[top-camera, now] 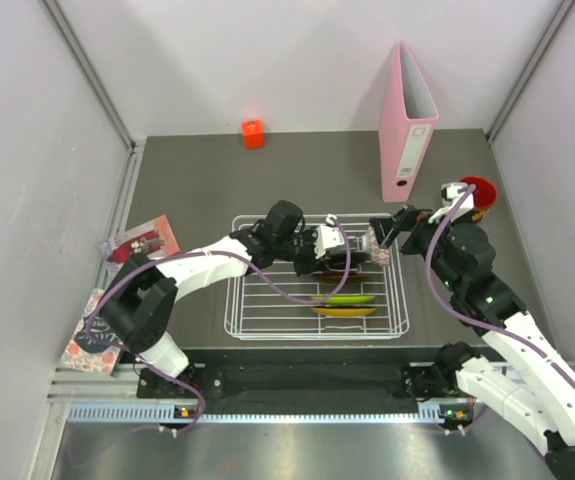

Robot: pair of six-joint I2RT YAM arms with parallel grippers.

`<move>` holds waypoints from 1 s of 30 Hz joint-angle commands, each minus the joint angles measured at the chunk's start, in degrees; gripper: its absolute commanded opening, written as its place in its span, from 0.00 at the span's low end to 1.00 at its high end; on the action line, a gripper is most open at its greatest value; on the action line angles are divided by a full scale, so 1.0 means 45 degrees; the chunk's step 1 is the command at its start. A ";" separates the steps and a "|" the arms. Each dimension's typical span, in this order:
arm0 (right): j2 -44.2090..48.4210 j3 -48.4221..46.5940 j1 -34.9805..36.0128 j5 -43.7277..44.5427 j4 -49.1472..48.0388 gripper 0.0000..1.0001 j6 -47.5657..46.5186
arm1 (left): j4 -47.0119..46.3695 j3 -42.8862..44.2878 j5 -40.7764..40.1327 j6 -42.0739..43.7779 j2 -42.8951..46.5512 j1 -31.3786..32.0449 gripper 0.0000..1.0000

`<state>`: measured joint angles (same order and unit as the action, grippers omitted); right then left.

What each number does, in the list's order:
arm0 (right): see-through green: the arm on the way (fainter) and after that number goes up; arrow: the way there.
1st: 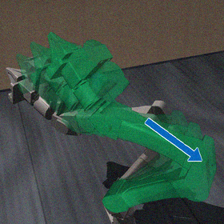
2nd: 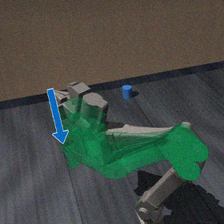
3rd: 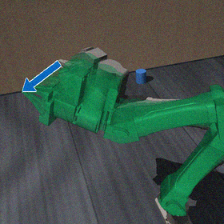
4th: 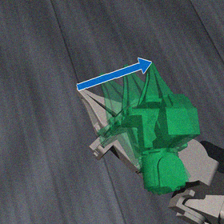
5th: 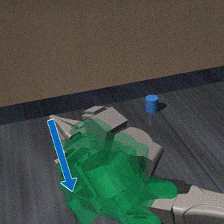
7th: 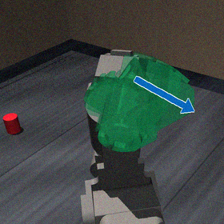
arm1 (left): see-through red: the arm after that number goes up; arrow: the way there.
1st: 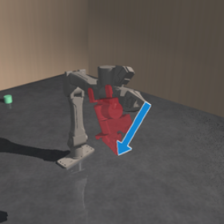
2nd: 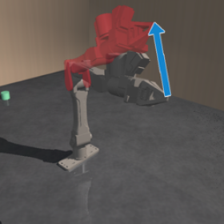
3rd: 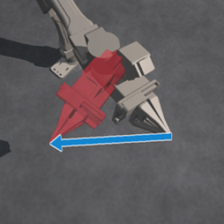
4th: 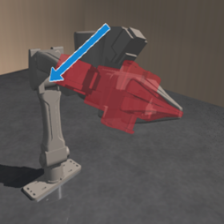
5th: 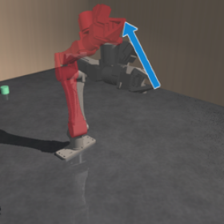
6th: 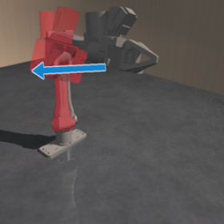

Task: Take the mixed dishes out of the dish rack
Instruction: Pick up the plate from the dish rack.

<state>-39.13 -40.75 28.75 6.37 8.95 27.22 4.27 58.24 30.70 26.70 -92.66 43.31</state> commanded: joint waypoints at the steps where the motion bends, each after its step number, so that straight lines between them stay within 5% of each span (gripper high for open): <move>1: -0.0053 0.0071 0.0134 -0.0107 -0.0680 1.00 0.0103 | -0.0326 0.0730 0.0444 0.0472 0.0513 -0.0015 0.22; 21: 0.0122 -0.0221 0.0153 -0.0303 -0.0446 1.00 0.0181 | 0.2897 0.2995 0.0991 0.1704 0.2016 -0.0015 0.00; 30: 0.0356 -0.0728 0.0153 -0.0343 -0.0485 1.00 0.0395 | 0.3074 0.3093 0.0776 0.1744 0.3402 -0.0015 0.00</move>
<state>-39.33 -40.21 28.75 5.08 8.54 28.10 21.23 69.58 34.57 33.65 -81.78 43.57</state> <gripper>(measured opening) 0.996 0.081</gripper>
